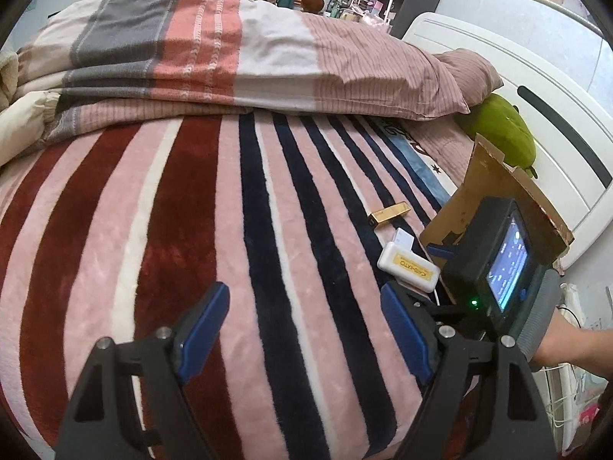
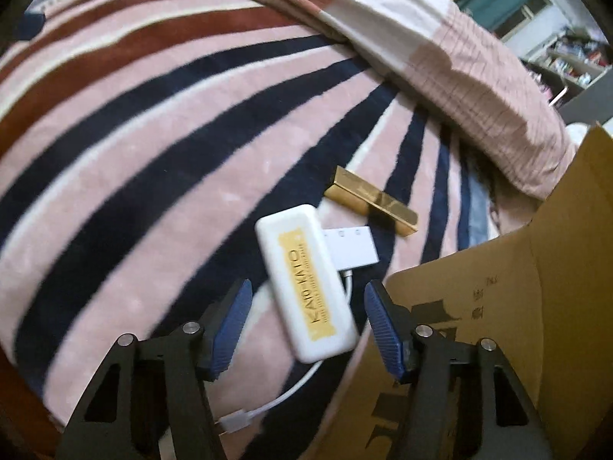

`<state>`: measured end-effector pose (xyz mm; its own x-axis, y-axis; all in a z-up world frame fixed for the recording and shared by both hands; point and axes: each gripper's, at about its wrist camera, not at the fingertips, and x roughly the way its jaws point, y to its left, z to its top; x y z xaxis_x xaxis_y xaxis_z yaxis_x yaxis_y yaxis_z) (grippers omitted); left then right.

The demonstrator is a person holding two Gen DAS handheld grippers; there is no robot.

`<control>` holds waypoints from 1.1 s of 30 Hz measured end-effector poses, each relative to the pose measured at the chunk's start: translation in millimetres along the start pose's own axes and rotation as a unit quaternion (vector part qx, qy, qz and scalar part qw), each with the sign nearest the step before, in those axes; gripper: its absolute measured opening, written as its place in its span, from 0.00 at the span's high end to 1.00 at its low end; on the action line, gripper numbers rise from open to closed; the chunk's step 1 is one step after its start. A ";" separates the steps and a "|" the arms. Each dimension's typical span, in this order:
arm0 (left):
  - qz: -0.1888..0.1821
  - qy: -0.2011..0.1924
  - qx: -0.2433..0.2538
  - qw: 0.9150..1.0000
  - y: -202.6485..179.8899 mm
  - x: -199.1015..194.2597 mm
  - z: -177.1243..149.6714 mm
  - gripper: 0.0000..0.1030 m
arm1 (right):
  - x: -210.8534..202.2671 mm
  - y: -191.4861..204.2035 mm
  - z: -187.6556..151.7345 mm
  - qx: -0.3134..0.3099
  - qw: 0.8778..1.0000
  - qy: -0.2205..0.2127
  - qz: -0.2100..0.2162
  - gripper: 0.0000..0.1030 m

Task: Organize rigid objects
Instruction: 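Grasp the white KATO-KATO power bank with the right gripper, then lower the power bank into the cardboard box and release it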

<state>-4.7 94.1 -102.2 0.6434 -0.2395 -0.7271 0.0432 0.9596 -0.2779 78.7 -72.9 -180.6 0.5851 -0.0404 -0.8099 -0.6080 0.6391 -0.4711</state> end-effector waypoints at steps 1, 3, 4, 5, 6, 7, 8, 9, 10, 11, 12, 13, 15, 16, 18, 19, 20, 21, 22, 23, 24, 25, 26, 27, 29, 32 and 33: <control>0.000 0.000 -0.001 1.000 0.1 -0.1 0.0 0.24 | 0.3 1.2 0.0 -0.004 1.000 0.002 -0.001 0.45; -0.002 0.000 -0.002 1.000 0.8 -0.1 0.4 0.24 | 1.0 1.7 0.3 -0.008 1.000 0.006 0.000 0.58; -0.004 -0.001 -0.004 1.000 0.7 -0.5 -0.1 0.24 | 2.1 0.4 -0.2 -0.004 1.000 0.012 0.006 0.68; -0.004 -0.002 -0.005 1.000 0.3 -0.9 -0.3 0.24 | 3.9 -3.0 1.3 0.003 1.000 0.014 0.010 0.69; -0.005 -0.002 -0.005 1.000 0.0 -1.2 -0.5 0.24 | 2.0 -4.5 1.5 0.006 1.000 0.012 0.016 0.69; -0.004 -0.002 -0.005 1.000 -0.3 -1.7 -0.1 0.24 | 0.6 -5.9 1.6 0.011 1.000 0.011 0.023 0.70; -0.004 -0.003 -0.004 1.000 -0.1 -1.9 0.1 0.24 | -2.2 -8.3 1.8 0.019 0.999 0.007 0.039 0.70; -0.003 -0.003 -0.004 1.000 -0.7 -2.2 -0.1 0.24 | -6.5 -10.0 1.6 0.031 0.998 0.004 0.059 0.70; -0.004 -0.003 -0.004 1.000 -0.2 -2.3 0.2 0.24 | -8.9 -11.1 3.1 0.039 0.996 0.000 0.075 0.70; -0.005 -0.002 -0.004 1.000 0.1 -2.1 0.3 0.24 | -14.9 -11.3 4.8 0.048 0.993 -0.011 0.103 0.70; -0.005 -0.002 -0.004 1.000 0.4 -2.1 0.5 0.24 | -19.5 -10.6 5.9 0.054 0.990 -0.018 0.127 0.70; -0.003 -0.002 -0.004 1.000 0.2 -2.1 0.3 0.24 | -22.9 -10.5 7.2 0.062 0.986 -0.022 0.153 0.70; -0.001 0.000 -0.004 1.000 0.4 -2.3 0.3 0.24 | -26.3 -8.6 10.8 0.084 0.969 -0.023 0.233 0.70; -0.001 0.002 -0.004 1.000 1.0 -1.8 0.5 0.24 | -26.5 -6.6 11.9 0.090 0.963 -0.021 0.252 0.70; 0.000 0.005 -0.005 1.000 1.7 -1.3 0.4 0.24 | -25.8 0.9 14.2 0.087 0.960 -0.021 0.266 0.70; 0.000 0.006 -0.005 1.000 1.9 -1.1 0.5 0.24 | -26.1 4.5 15.0 0.082 0.961 -0.025 0.262 0.70; 0.000 0.007 -0.004 1.000 2.0 -1.4 0.9 0.24 | -27.9 6.5 15.4 0.080 0.962 -0.030 0.260 0.70; -0.003 0.008 -0.003 1.000 1.2 -2.3 2.0 0.24 | -30.5 6.9 15.7 0.080 0.961 -0.035 0.264 0.70; -0.008 0.008 -0.002 1.000 0.2 -3.3 3.9 0.24 | -34.2 5.7 16.8 0.080 0.959 -0.040 0.269 0.70; -0.013 0.007 -0.001 1.000 -1.4 -4.1 5.5 0.24 | -43.8 4.2 19.1 0.082 0.957 -0.052 0.274 0.70; -0.020 0.005 0.002 1.000 -5.0 -6.3 9.1 0.24 | -51.3 1.1 21.5 0.082 0.955 -0.063 0.278 0.70; -0.027 0.004 0.005 1.000 -7.7 -7.4 11.6 0.24 | -60.0 -2.9 23.1 0.082 0.953 -0.075 0.281 0.70; -0.037 0.001 0.009 0.999 -12.5 -9.3 15.7 0.24 | -73.6 -8.5 25.7 0.082 0.951 -0.093 0.284 0.70; -0.050 -0.003 0.014 0.999 -19.4 -12.4 21.3 0.25 | -82.2 -12.7 27.1 0.081 0.949 -0.105 0.287 0.70; -0.074 -0.009 0.021 0.997 -31.9 -17.2 31.7 0.31 | -106.3 -23.2 29.3 0.081 0.943 -0.135 0.293 0.70; -0.098 -0.017 0.039 0.994 -55.7 -23.1 50.5 0.47 | -131.7 -38.6 29.9 0.078 0.939 -0.168 0.288 0.70; -0.103 -0.018 0.047 0.993 -64.2 -24.5 55.5 0.52 | -139.6 -45.9 28.9 0.080 0.939 -0.179 0.284 0.70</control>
<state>19.2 46.5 -31.7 0.6404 -0.4290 -0.6371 0.2470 0.9004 -0.3581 40.4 -74.4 -35.7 0.3506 0.5837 -0.7324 -0.8046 0.5879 0.0834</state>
